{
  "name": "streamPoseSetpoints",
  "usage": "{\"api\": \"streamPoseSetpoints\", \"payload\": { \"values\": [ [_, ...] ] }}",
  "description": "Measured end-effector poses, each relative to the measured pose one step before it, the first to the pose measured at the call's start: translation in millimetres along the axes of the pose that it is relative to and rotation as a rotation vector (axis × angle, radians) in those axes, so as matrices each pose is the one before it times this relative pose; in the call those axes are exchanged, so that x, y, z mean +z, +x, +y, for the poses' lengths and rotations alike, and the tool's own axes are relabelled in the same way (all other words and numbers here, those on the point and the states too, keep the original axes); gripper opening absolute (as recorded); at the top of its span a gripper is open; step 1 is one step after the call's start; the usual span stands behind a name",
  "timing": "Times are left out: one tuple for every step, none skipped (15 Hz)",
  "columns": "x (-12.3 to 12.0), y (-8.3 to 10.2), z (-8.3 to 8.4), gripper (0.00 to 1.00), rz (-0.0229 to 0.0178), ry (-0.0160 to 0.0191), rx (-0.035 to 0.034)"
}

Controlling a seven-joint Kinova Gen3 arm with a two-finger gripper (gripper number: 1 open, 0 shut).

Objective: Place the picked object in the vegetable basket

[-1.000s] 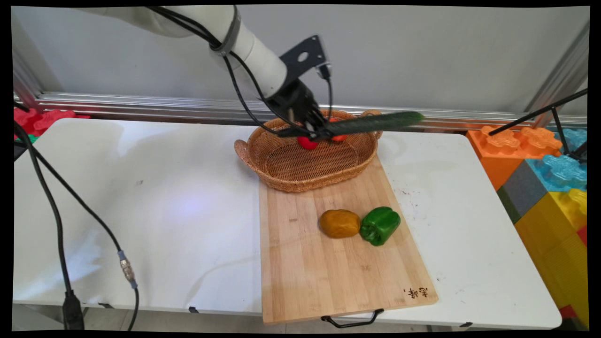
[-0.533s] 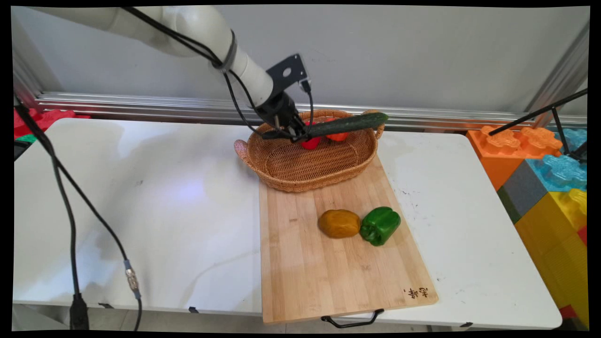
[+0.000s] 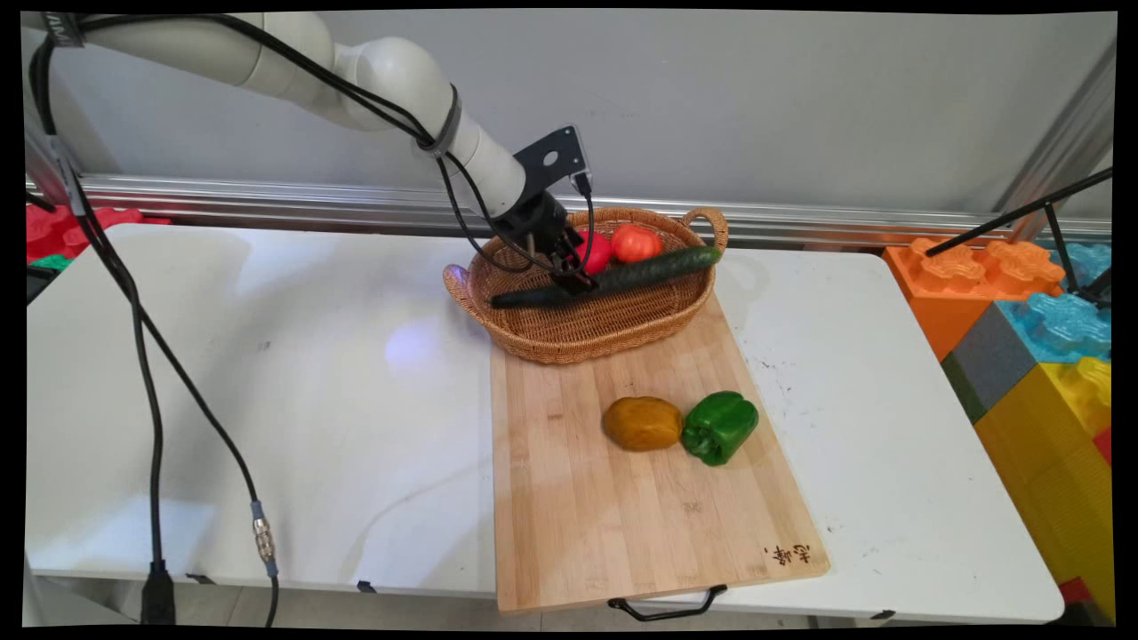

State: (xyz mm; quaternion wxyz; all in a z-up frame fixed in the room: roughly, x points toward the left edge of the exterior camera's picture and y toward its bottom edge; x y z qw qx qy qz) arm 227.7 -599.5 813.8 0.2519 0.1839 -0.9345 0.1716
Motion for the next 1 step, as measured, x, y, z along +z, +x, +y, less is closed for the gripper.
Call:
{"api": "streamPoseSetpoints", "payload": {
  "values": [
    [-3.11,2.24,-0.31,1.00,0.00754,0.00194,0.00338]
  ]
}}
